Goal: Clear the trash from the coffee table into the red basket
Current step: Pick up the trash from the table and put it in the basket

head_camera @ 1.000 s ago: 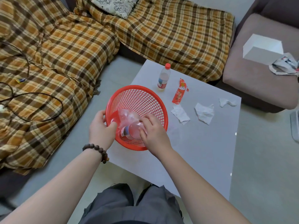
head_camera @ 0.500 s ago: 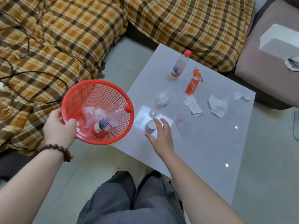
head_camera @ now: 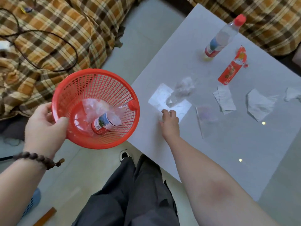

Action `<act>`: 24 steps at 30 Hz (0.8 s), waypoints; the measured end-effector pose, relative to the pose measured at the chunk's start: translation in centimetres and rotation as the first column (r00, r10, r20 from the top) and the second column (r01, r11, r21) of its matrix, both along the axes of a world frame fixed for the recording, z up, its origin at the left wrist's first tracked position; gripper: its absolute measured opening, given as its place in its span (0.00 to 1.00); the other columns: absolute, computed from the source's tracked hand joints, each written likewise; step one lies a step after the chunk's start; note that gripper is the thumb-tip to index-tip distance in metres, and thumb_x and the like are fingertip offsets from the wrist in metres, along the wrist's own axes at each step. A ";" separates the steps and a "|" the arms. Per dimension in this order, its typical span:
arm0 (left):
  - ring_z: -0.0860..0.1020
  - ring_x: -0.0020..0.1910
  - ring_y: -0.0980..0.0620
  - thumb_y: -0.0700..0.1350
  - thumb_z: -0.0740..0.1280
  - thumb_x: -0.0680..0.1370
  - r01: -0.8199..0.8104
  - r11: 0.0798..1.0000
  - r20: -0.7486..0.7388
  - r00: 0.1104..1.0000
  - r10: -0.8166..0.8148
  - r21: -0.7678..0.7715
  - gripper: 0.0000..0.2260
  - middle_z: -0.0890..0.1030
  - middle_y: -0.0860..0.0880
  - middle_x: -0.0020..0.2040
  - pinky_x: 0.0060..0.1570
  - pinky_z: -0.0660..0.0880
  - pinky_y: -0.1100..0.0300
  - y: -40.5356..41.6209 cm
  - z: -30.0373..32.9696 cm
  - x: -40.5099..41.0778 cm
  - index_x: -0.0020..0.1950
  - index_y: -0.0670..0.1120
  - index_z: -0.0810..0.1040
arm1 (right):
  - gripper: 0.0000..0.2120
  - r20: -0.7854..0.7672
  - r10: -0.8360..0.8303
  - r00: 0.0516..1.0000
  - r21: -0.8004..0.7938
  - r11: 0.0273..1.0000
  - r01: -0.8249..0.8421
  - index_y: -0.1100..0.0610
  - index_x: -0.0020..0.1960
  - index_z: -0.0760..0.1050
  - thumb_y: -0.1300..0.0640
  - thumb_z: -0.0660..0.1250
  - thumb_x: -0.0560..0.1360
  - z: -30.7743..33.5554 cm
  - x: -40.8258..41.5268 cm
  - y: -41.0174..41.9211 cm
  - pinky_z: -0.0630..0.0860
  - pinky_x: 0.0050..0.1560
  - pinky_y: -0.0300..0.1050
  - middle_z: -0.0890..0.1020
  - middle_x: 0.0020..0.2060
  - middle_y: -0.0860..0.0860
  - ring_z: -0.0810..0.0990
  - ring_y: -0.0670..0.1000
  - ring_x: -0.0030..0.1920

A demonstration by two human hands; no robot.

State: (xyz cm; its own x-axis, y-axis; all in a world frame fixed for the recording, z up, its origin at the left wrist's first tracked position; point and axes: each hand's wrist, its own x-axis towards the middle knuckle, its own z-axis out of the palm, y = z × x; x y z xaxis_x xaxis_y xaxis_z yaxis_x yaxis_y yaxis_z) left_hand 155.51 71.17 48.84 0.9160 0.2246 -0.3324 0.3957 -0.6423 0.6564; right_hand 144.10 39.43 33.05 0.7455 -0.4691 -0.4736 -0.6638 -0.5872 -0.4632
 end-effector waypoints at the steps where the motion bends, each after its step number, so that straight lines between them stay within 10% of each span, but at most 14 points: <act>1: 0.86 0.41 0.46 0.48 0.64 0.64 -0.005 1.000 -0.011 1.000 0.005 -0.004 0.20 0.86 0.52 0.45 0.39 0.82 0.41 -1.1 1.2 -0.2 0.54 0.64 0.78 | 0.20 -0.010 0.017 1.000 -0.021 1.000 -0.017 0.54 0.65 0.66 0.65 0.61 0.75 0.0 0.2 -0.2 0.67 0.45 0.47 0.64 0.66 0.57 0.67 0.62 0.59; 5: 0.83 0.45 0.43 0.43 0.64 0.68 -0.020 1.000 -0.020 1.000 0.019 -0.018 0.19 0.83 0.52 0.45 0.47 0.81 0.42 -3.7 3.4 -0.6 0.55 0.61 0.77 | 0.16 0.028 -0.110 0.994 0.072 0.992 0.108 0.54 0.64 0.67 0.61 0.60 0.77 2.9 1.1 -1.1 0.72 0.48 0.49 0.66 0.63 0.56 0.72 0.60 0.55; 14: 0.75 0.45 0.48 0.35 0.64 0.74 0.123 0.992 0.001 0.992 -0.123 -0.030 0.15 0.78 0.51 0.44 0.44 0.68 0.59 -7.7 5.2 -1.5 0.60 0.45 0.77 | 0.14 0.691 -0.164 0.704 0.142 0.986 0.090 0.49 0.59 0.67 0.54 0.64 0.75 19.2 4.2 2.2 0.63 0.51 0.22 0.67 0.54 0.46 0.67 0.35 0.52; 24: 0.80 0.43 0.49 0.37 0.65 0.74 0.239 0.955 0.012 0.971 -0.241 -0.177 0.13 0.80 0.56 0.41 0.44 0.76 0.54 -11.7 8.0 -3.1 0.52 0.55 0.73 | 0.24 0.347 0.273 0.897 -0.016 0.958 -0.285 0.53 0.69 0.66 0.52 0.66 0.75 18.5 6.2 6.3 0.71 0.62 0.55 0.69 0.64 0.55 0.70 0.56 0.62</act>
State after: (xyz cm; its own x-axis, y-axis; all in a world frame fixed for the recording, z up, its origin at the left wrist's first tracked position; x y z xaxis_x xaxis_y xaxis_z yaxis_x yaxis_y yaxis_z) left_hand 152.45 59.50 56.82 0.9323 -0.0641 -0.3559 0.2509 -0.5940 0.7643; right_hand 150.28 45.76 51.59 0.9622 -0.2062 -0.1777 -0.2720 -0.7044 -0.6556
